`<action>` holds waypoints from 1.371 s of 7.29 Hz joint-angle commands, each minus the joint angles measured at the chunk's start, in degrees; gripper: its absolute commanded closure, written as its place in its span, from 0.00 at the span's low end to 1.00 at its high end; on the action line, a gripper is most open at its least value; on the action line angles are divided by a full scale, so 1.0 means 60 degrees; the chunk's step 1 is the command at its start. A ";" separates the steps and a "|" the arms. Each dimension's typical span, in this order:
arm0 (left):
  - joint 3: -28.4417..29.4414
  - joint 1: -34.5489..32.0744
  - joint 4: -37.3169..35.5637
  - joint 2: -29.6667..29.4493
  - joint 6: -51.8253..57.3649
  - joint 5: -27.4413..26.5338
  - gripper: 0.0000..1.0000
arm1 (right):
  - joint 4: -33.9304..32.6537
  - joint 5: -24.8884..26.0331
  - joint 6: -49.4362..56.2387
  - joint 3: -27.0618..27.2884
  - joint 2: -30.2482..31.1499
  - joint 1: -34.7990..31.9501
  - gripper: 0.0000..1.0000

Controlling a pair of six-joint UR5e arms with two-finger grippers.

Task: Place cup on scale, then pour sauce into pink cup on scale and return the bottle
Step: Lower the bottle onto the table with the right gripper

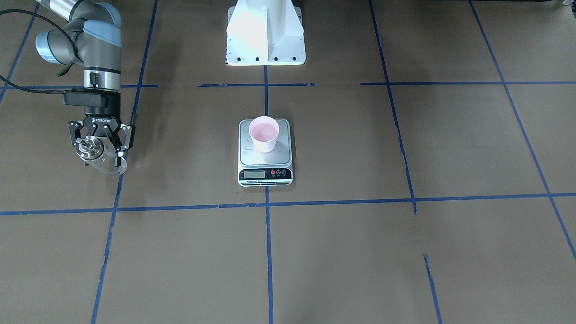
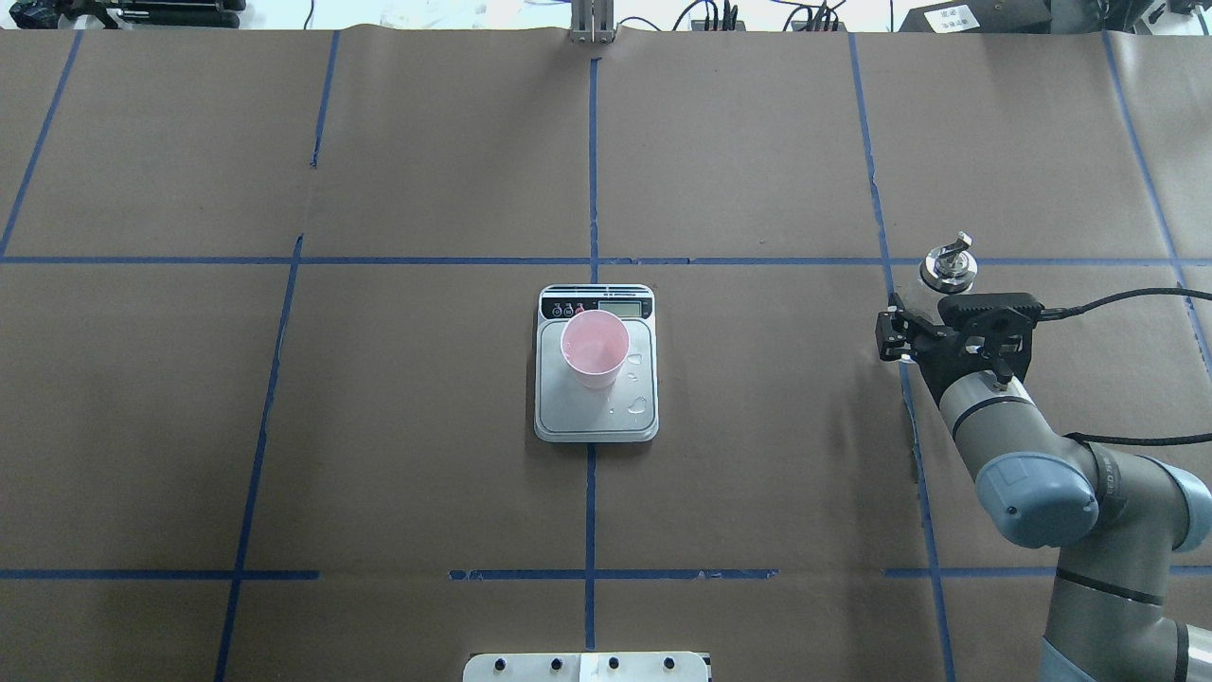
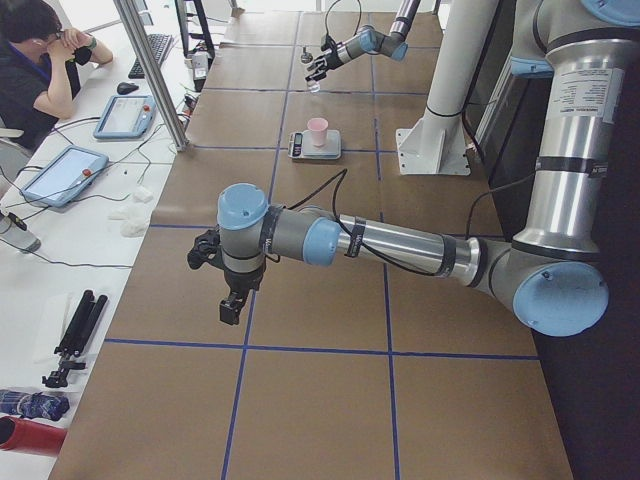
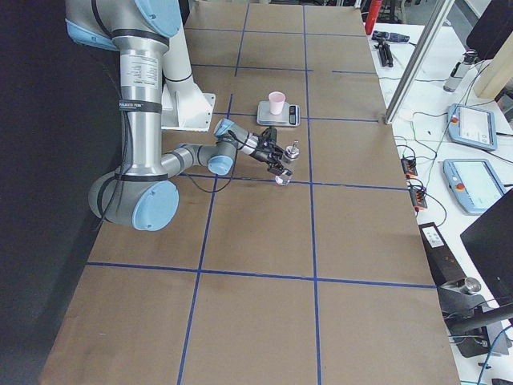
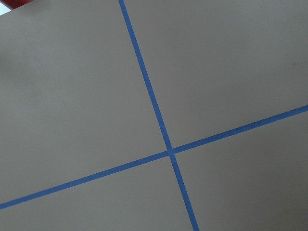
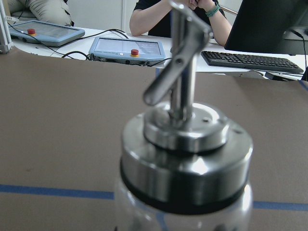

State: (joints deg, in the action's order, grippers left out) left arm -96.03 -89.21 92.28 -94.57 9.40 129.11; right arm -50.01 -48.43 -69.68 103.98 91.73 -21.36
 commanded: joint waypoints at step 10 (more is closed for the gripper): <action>0.0009 0.0001 0.0001 -0.0073 0.0000 -0.0015 0.00 | 0.0015 0.0089 -0.0018 0.0028 0.0034 0.0161 0.16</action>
State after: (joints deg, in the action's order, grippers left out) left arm -95.98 -89.21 92.28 -94.98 9.40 129.02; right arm -49.91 -47.92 -69.72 104.08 91.89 -20.40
